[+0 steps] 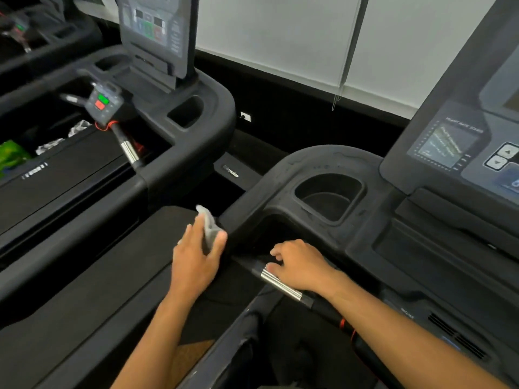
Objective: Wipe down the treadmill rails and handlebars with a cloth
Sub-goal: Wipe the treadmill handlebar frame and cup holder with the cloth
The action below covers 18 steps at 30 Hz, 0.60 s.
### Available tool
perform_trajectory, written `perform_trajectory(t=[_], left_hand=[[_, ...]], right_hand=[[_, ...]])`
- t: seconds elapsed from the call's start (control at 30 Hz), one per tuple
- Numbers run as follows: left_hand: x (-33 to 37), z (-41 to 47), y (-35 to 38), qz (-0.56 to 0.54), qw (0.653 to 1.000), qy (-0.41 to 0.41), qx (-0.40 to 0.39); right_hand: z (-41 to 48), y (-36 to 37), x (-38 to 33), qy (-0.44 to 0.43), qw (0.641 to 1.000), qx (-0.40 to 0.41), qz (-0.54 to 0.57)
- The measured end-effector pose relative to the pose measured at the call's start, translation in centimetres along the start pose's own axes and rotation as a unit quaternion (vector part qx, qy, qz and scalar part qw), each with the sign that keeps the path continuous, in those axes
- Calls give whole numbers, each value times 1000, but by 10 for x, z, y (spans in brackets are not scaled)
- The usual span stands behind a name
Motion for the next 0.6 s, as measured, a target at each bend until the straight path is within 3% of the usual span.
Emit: perform_trajectory(t=[0.07,0.2,0.43,0.6], left_hand=[[2,10,30,166,984,54,-47],[-9,30,22,141,988,63,-29],[5,61,47,345,930,93,-80],[42,95,66,368,914,130,-113]], right_hand=[[5,-3,-5,10,1000,11,4],[11,-15,-8,41,997,49,36],[19,-44,-13,96,981,145,84],[12,-52,-6,144,963,197,115]])
Point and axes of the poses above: each hand's wrist, its own z-axis towards the middle knuckle, its own y-axis out of the palm, x = y × z, the point moved 6 cm from there along z, towards the middle knuckle, and after that the axes turned 10 degrees about -x, right-handed, at the moved point
